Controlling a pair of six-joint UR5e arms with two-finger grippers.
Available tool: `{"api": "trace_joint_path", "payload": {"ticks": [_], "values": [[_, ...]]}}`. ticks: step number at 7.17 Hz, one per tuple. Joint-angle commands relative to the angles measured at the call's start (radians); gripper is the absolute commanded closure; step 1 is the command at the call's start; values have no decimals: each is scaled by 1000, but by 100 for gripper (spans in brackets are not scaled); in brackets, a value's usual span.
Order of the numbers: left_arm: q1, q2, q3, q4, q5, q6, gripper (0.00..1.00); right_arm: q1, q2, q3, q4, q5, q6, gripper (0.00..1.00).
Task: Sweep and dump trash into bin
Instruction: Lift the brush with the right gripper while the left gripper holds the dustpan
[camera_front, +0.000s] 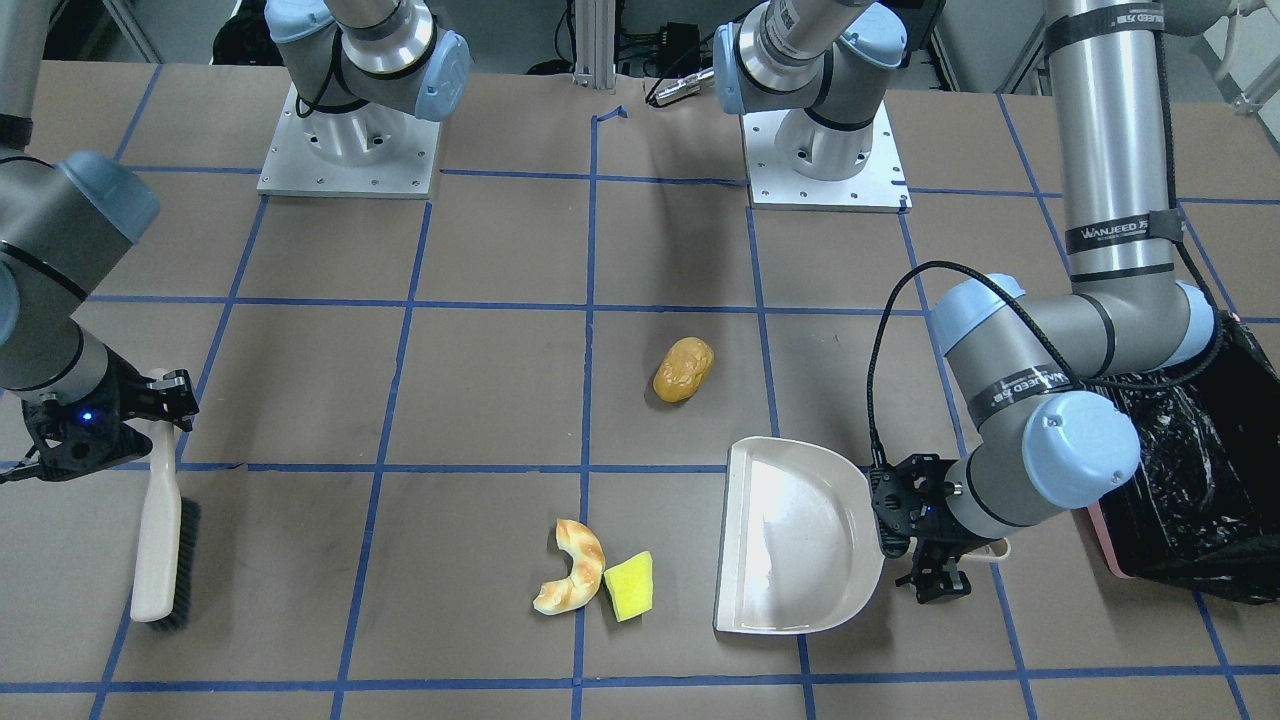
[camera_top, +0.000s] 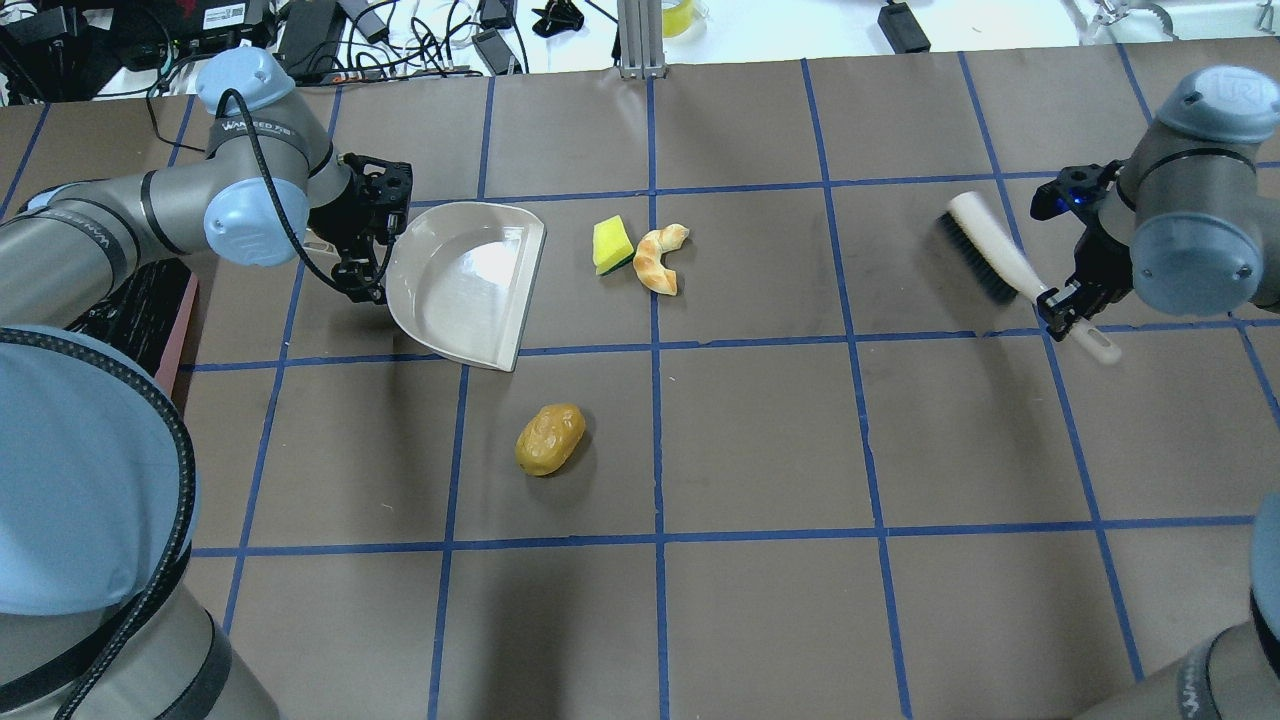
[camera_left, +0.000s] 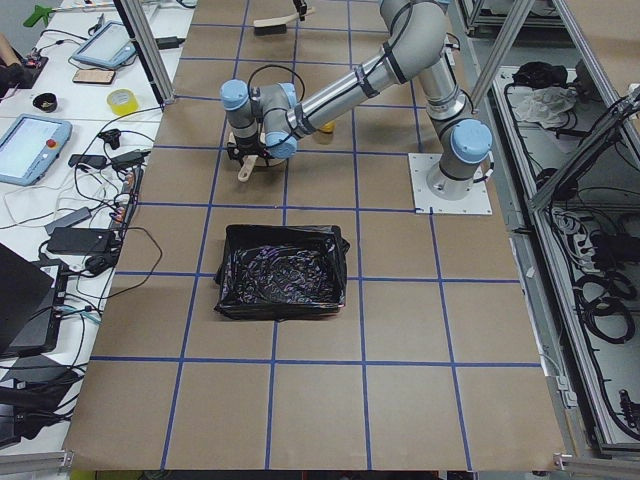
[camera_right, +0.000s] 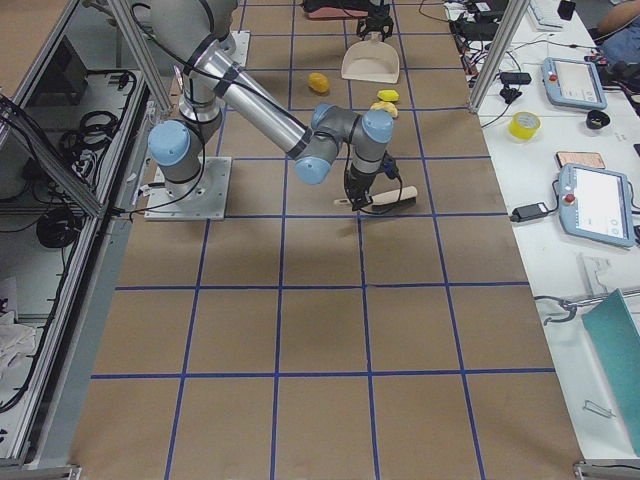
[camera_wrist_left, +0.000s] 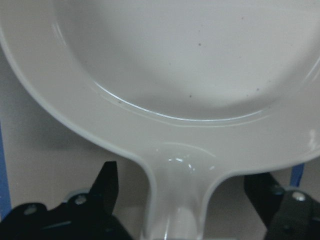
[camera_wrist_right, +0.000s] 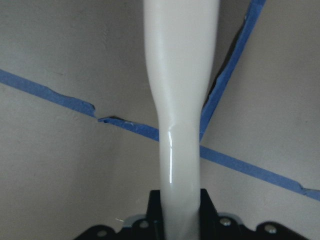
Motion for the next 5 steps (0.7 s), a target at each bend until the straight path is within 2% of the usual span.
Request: {"api": "trace_joint_path", "payload": {"ticks": [1,2,3,5], "values": [[-1,2,-6,15,1,24,60,0,-7,-12,43,11,2,100],[-1,7,-6,15,1,24,85,0,-12,-18,43,9,18,100],[-1,7,-6,15,1,22,99,2,-33,-40,66,9,59,100],[-1,11,-6,15,1,16,100,31,-64,-75,112,14,129,100]]}}
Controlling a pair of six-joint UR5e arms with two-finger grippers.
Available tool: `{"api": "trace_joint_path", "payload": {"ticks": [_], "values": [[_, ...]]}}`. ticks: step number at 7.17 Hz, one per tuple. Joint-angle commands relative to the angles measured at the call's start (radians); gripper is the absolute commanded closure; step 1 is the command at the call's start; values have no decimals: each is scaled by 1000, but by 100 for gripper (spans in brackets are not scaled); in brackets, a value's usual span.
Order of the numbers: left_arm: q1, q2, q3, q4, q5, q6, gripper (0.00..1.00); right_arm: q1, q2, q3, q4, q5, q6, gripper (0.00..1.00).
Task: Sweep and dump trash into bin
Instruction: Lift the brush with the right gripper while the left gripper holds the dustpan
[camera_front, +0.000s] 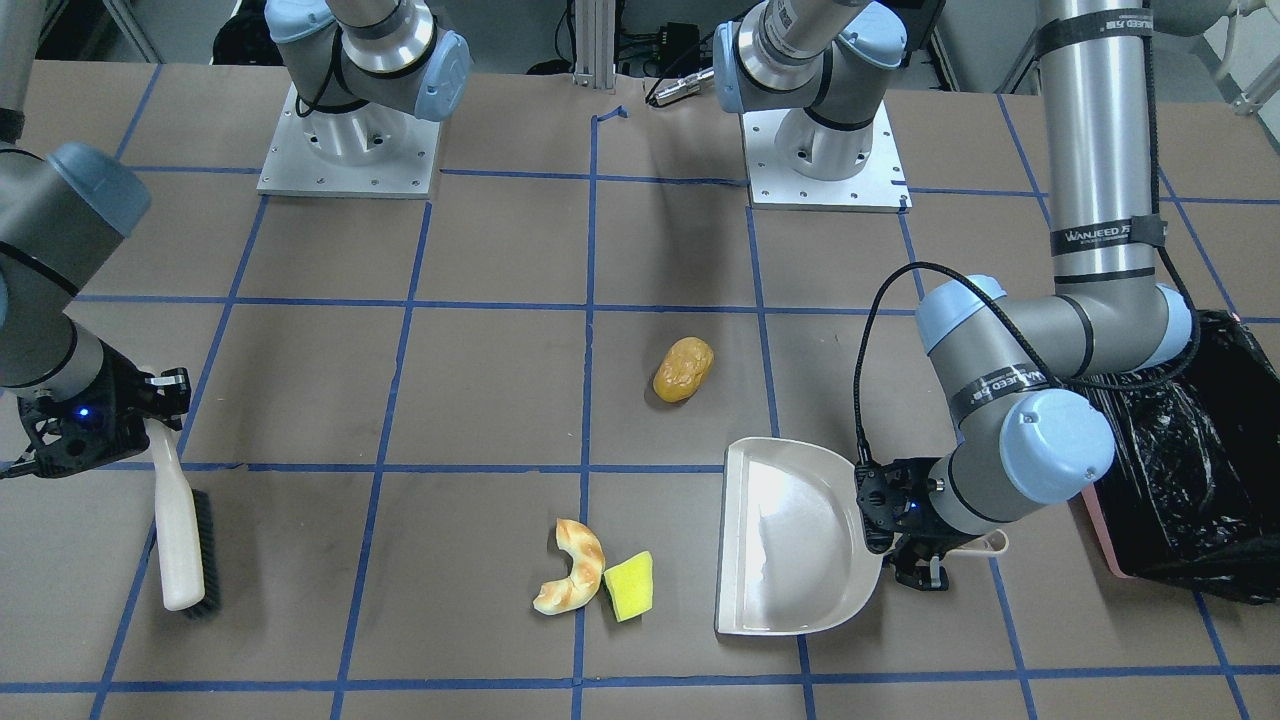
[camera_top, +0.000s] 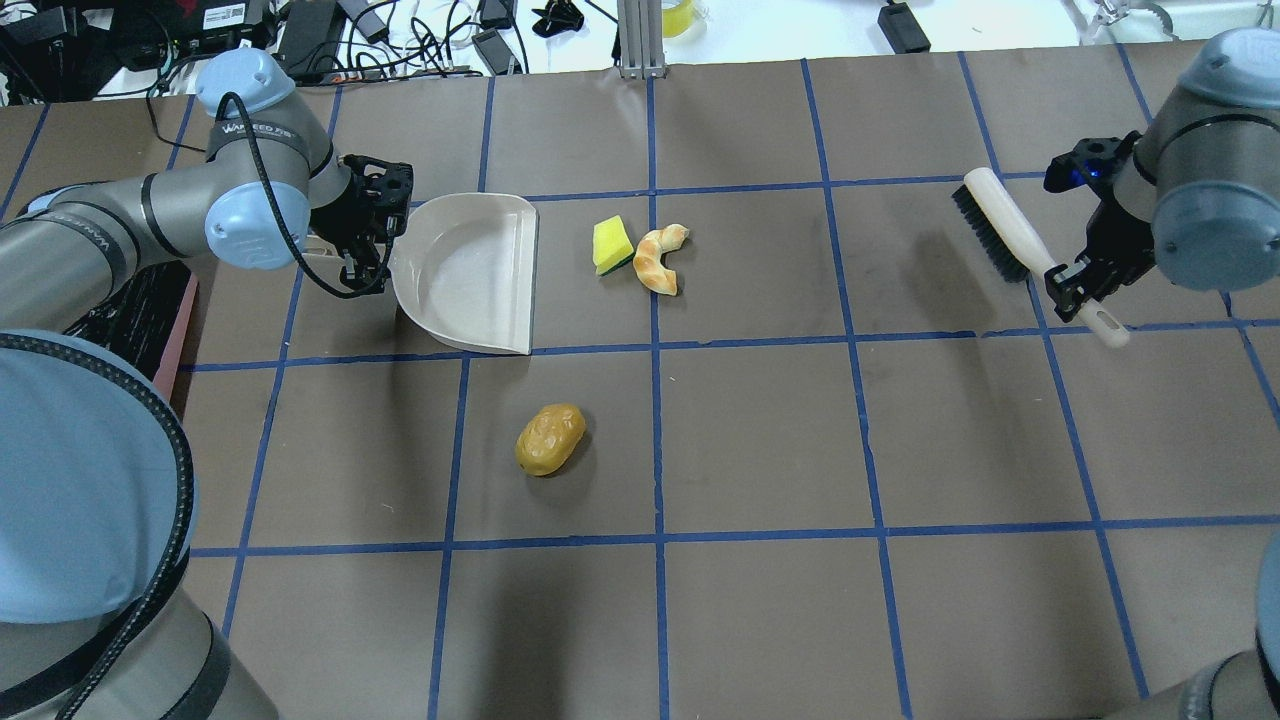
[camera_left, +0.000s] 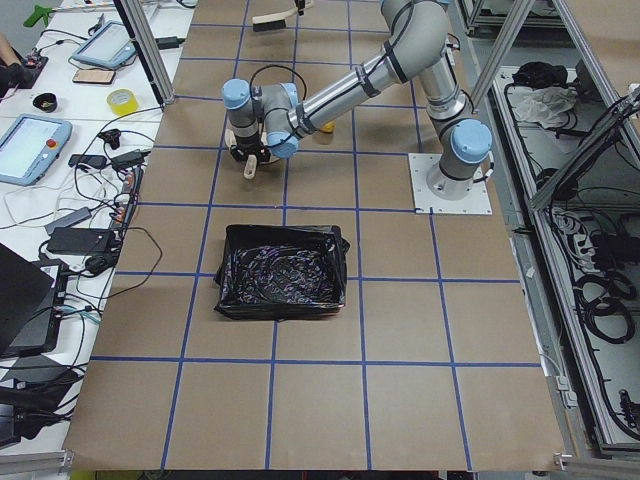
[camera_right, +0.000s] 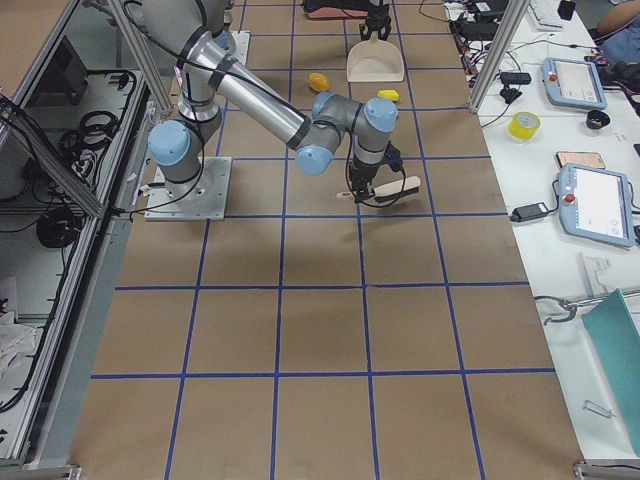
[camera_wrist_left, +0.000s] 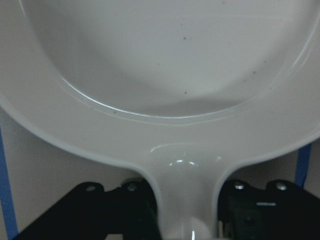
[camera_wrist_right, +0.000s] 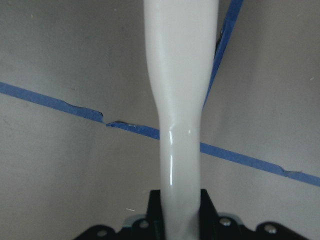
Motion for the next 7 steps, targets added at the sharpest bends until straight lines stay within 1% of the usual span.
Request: {"api": "trace_joint_path", "payload": {"ticks": [1,2,3,5,6,7], "values": [[0,1,0,0,0,-3,100,49,-16,-20,29,12,44,100],[-2,-5,-2,0,0,-3,100,107,-15,-18,34,16,145,100],[-3,-7,0,0,0,-4,100,190,-12,-18,35,29,250,100],[-8,-7,0,0,2,-7,100,374,-4,-18,35,62,545,100],[-8,-7,0,0,2,-7,100,451,1,-21,26,94,658,100],[-8,-5,0,0,2,-9,100,502,14,-25,24,101,727,100]]}}
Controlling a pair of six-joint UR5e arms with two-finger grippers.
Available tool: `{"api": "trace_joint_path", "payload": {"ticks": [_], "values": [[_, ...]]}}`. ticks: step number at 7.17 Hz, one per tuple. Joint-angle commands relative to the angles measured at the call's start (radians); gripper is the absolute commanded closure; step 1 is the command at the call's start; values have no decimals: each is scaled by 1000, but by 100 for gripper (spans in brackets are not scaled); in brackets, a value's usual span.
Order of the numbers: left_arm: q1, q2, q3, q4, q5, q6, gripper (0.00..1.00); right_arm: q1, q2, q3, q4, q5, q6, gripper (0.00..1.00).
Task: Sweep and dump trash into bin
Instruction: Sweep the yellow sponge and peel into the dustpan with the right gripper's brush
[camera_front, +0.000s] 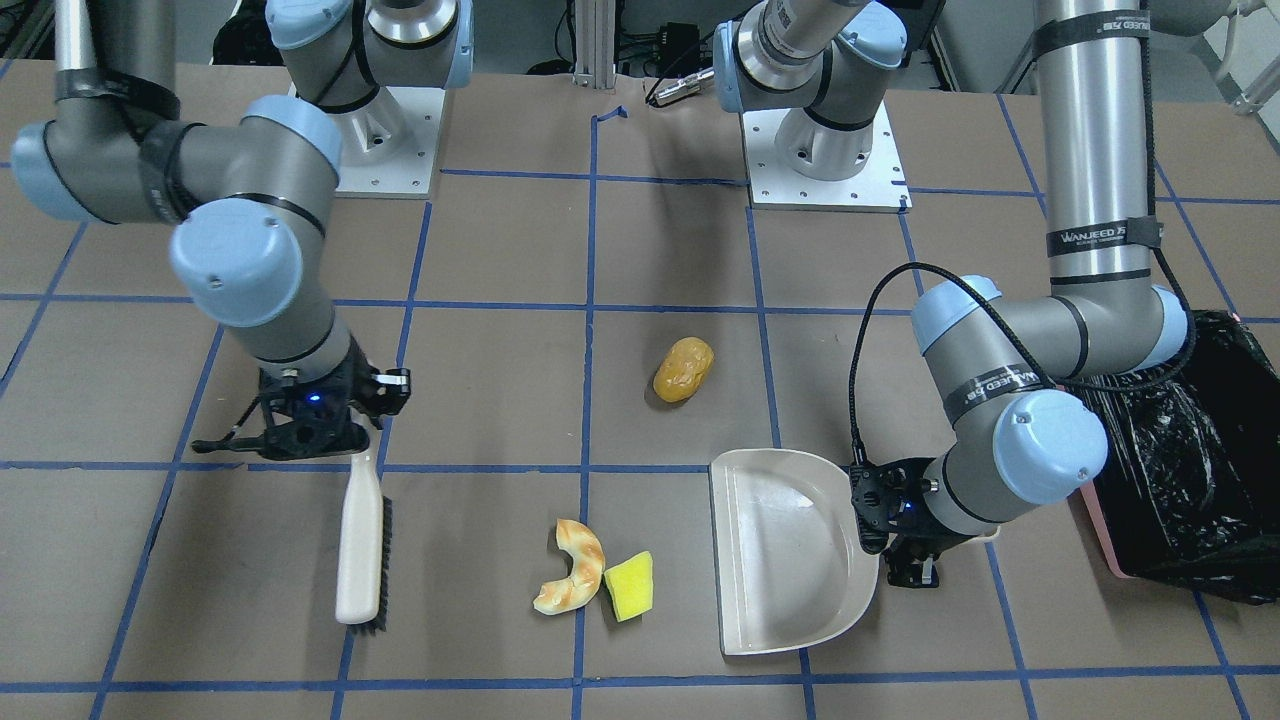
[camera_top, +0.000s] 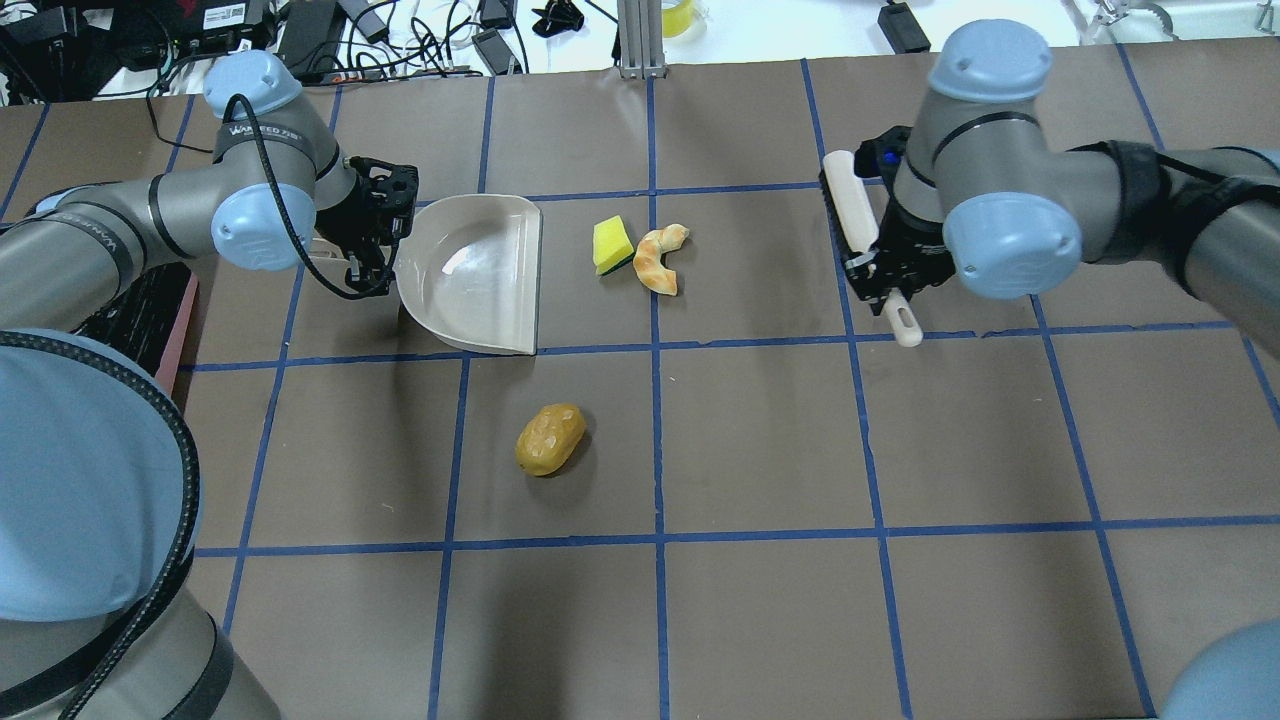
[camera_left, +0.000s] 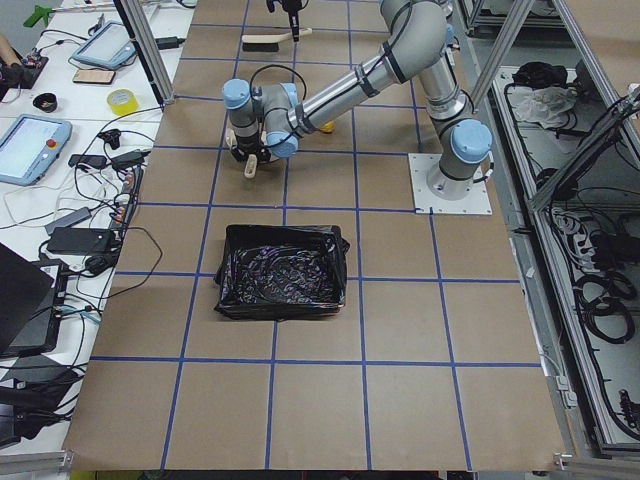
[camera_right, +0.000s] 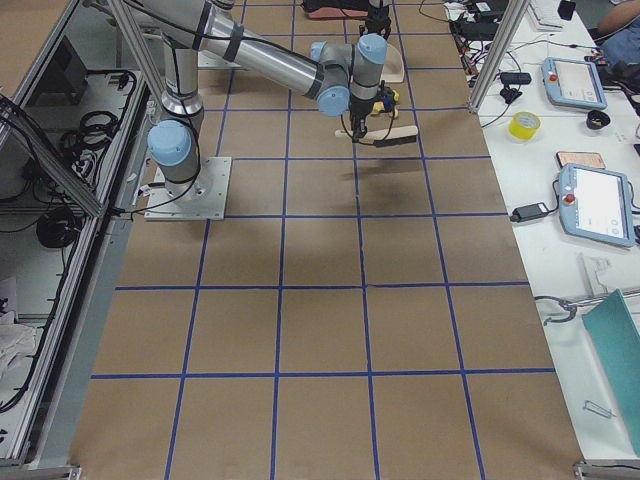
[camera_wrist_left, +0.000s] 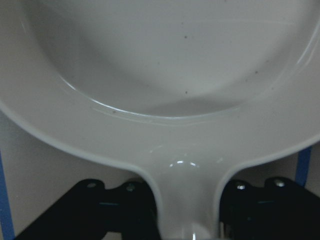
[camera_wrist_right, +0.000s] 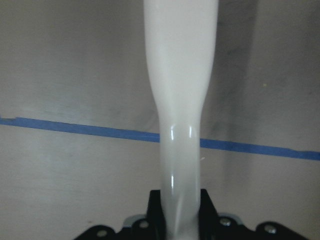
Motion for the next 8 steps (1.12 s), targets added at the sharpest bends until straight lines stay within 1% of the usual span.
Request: {"api": "trace_joint_path", "payload": {"ticks": [1,2,3,4,6,8], "values": [[0,0,0,0,0,0,100,121,39,-12,-23,24,166,100],[0,1,0,0,0,0,100,152,80,-63,-27,32,192,100],[0,3,0,0,0,2,100,199,136,-116,-23,30,259,100],[0,4,0,0,0,2,100,241,176,-153,-27,29,292,100],[0,4,0,0,2,3,100,249,223,-190,-24,29,303,100],[-2,3,0,0,2,2,100,284,244,-198,-27,30,376,100]]}}
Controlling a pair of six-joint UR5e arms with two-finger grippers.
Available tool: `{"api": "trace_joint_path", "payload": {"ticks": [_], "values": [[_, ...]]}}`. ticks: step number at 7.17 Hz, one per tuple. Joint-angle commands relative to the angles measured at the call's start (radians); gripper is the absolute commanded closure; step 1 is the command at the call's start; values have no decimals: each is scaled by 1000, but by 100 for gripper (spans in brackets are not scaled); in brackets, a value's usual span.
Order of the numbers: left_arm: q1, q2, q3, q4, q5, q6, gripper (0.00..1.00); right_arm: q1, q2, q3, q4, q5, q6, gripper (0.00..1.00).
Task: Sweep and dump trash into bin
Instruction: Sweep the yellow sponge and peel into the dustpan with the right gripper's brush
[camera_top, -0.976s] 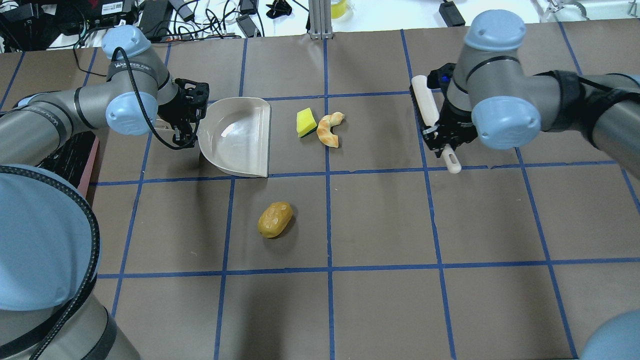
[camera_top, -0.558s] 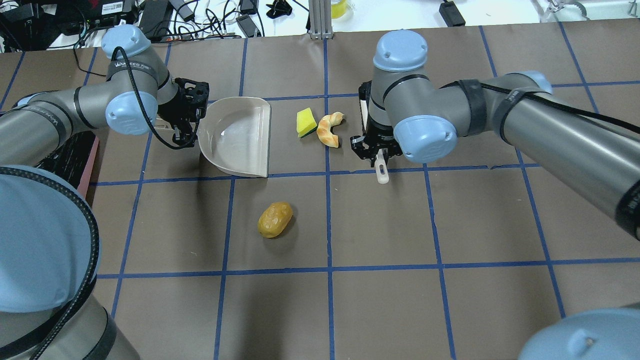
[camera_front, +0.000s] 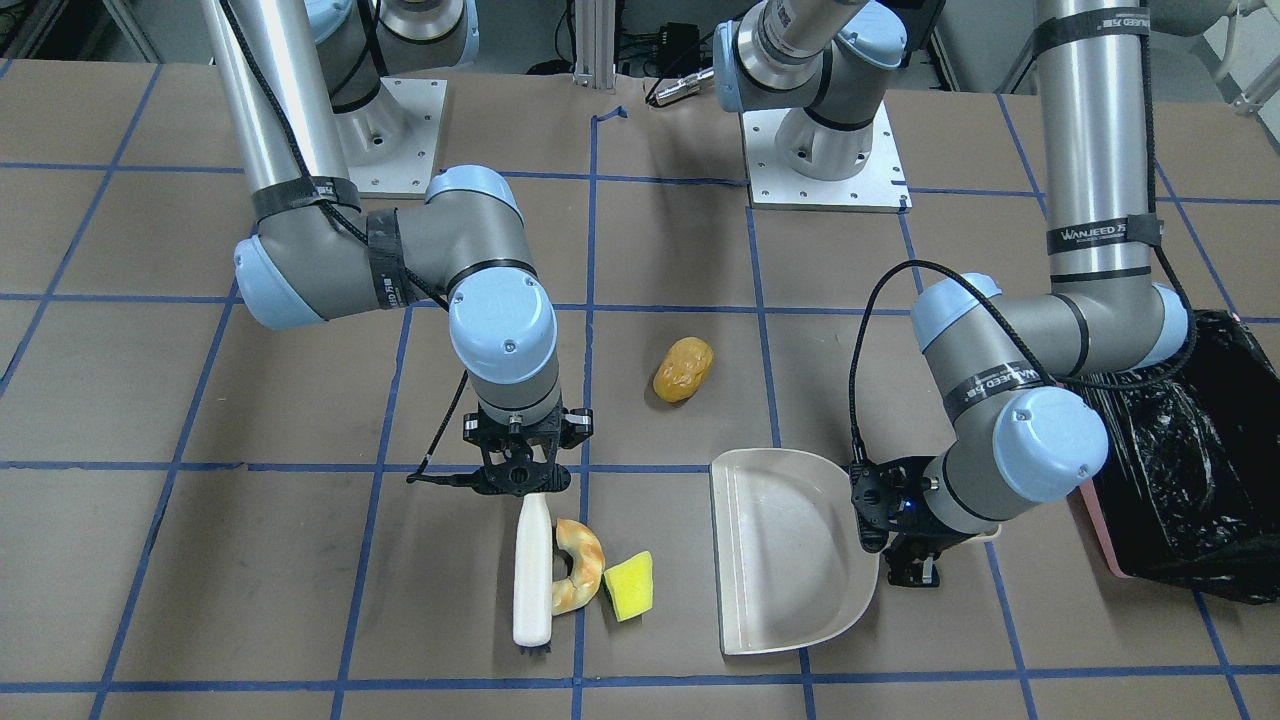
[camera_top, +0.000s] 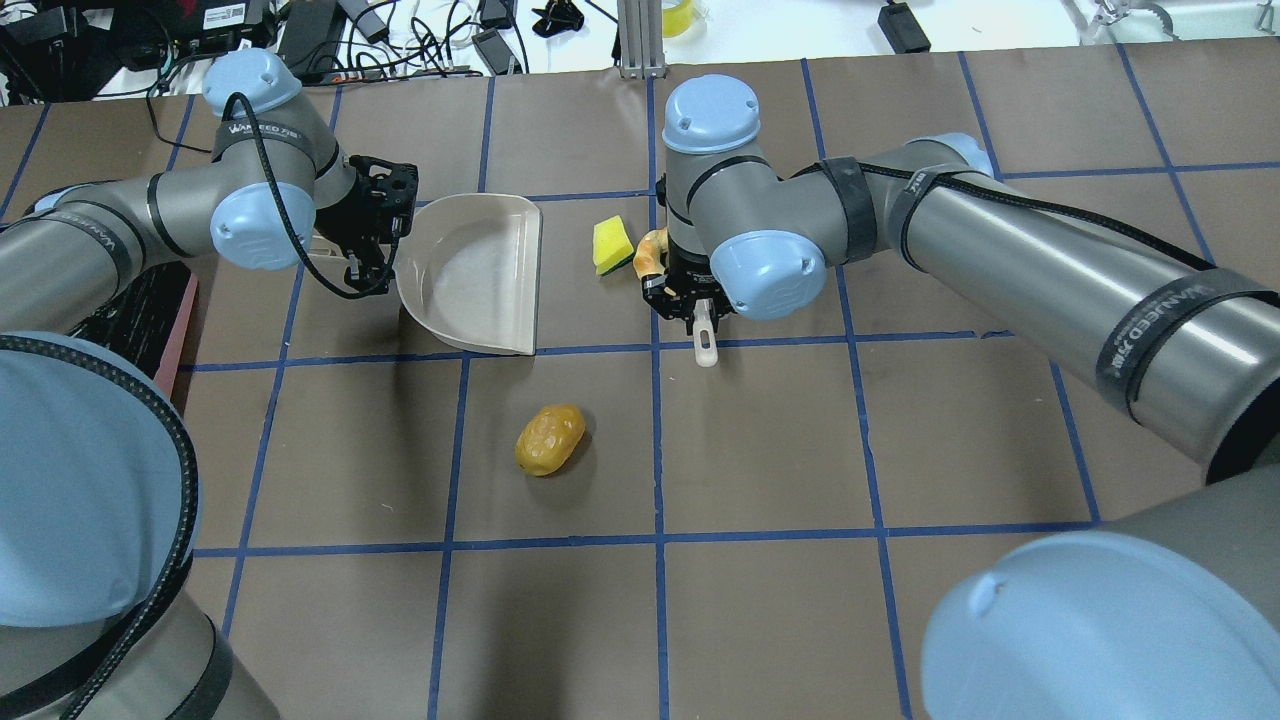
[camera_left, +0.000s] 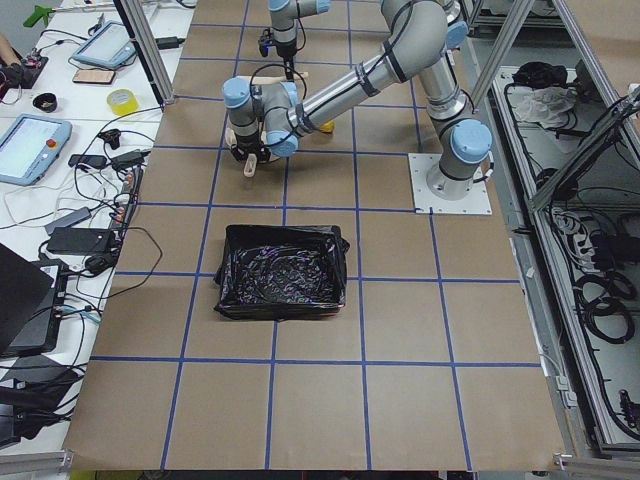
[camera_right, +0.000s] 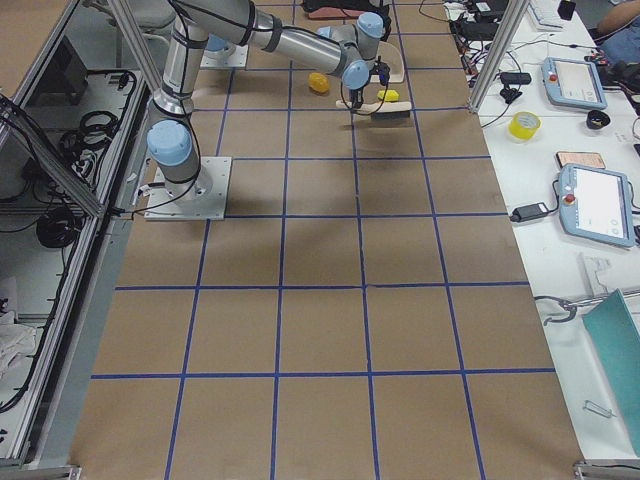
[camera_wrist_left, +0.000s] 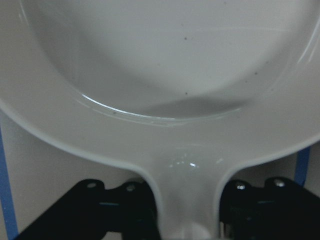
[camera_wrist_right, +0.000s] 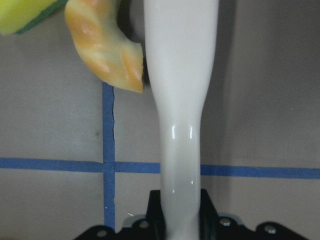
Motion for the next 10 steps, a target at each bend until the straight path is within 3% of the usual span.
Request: {"api": "trace_joint_path", "payload": {"ticks": [1,5,10], "values": [[0,-1,0,0,0,-1,100,48,26,-14,-6,0,94,100],[0,-2,-2,0,0,0,100,183,118,-178,5,28,306,100],[0,-5,-2,0,-1,1,100,289,198,-367,48,149,515,100]]}}
